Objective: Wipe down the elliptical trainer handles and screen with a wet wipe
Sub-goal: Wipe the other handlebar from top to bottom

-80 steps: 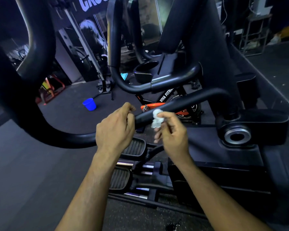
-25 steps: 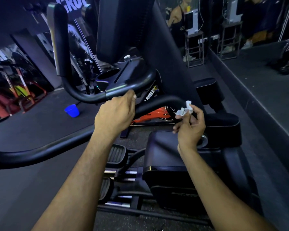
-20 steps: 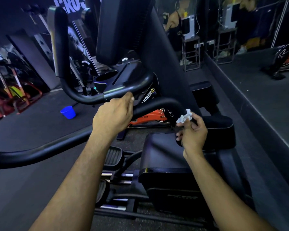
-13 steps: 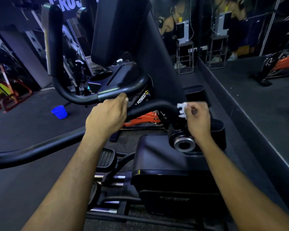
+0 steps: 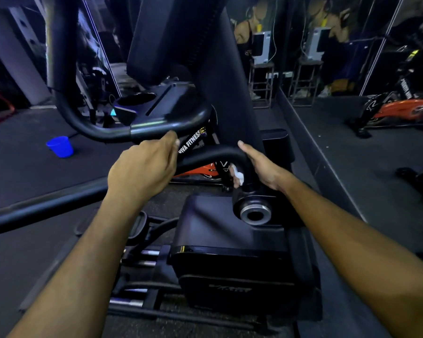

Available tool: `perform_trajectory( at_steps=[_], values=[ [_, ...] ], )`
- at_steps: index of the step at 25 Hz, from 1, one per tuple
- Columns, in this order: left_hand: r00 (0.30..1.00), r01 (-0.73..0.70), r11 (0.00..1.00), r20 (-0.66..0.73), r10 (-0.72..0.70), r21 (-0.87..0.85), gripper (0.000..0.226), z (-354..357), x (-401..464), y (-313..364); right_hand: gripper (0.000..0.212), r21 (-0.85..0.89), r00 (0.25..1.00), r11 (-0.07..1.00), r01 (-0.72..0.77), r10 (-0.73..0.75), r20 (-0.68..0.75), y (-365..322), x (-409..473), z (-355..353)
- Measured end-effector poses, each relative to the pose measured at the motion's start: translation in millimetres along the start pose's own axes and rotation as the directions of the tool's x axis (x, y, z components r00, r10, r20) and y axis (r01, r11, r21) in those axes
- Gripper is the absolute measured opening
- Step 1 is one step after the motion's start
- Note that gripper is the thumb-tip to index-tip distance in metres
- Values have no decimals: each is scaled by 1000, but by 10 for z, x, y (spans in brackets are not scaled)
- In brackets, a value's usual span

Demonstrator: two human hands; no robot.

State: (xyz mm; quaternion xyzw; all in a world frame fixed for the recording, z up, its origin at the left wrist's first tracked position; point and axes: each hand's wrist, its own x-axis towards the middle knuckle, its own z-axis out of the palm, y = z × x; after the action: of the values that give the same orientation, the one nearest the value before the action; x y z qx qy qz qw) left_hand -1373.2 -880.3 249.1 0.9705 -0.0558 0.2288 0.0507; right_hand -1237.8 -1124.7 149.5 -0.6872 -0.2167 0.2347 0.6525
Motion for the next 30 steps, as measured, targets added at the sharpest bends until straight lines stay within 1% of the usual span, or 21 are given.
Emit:
perform_trajectory(
  at_steps=[3,4,5,7,9,11,13,14,15,17,18,19,20,22,24,27,30],
  values=[
    [1000,8,1000,-5,-8,-14,34,5,-12,2,78,0,999,1000,16,-16,47,-2,35,-55],
    [1000,7,1000,-16,-7,-7,34,21,-10,-3,78,2,996,1000,13,-13,93,-2,66,-87],
    [1000,6,1000,-30,-6,5,33,51,-5,-17,79,-10,988,1000,-18,20,156,-24,89,-111],
    [998,16,1000,-55,-15,25,33,74,20,-39,75,-38,952,994,-98,105,286,-66,201,-196],
    [999,30,998,-45,-28,48,39,82,34,-57,70,-59,909,989,-138,150,388,-128,301,-274],
    [996,86,993,-23,-84,78,47,106,55,-55,77,-111,857,984,-136,173,486,-159,383,-325],
    [986,166,981,2,-167,105,47,72,74,-22,84,-104,833,985,-140,174,525,-256,385,-271],
    [979,197,975,28,-200,104,46,40,91,-5,85,-109,839,985,-133,170,517,-350,392,-222],
    [973,218,972,62,-224,90,47,6,120,14,88,-150,838,982,-116,177,516,-480,401,-177],
    [955,271,962,122,-271,18,52,-48,196,34,97,-296,826,954,-42,200,527,-673,509,-127],
    [944,306,952,138,-300,-21,54,-67,225,37,101,-342,816,940,-10,206,541,-705,564,-128],
    [929,349,936,150,-339,-47,55,-90,241,28,104,-351,804,936,1,207,557,-696,595,-138],
    [913,387,920,160,-374,-62,54,-108,243,0,104,-321,793,947,-13,205,573,-628,605,-168],
    [893,435,898,160,-421,-63,50,-112,232,-27,99,-193,760,977,-94,195,619,-392,572,-272],
    [887,452,890,135,-441,-65,47,-87,256,5,94,-99,720,982,-160,185,669,-188,545,-373],
    [885,458,889,111,-452,-24,46,-95,269,39,92,-62,688,985,-160,157,708,-21,521,-427],
    [881,459,889,128,-456,13,47,-103,272,45,96,-89,701,987,-137,160,695,-21,461,-414]
  ],
)
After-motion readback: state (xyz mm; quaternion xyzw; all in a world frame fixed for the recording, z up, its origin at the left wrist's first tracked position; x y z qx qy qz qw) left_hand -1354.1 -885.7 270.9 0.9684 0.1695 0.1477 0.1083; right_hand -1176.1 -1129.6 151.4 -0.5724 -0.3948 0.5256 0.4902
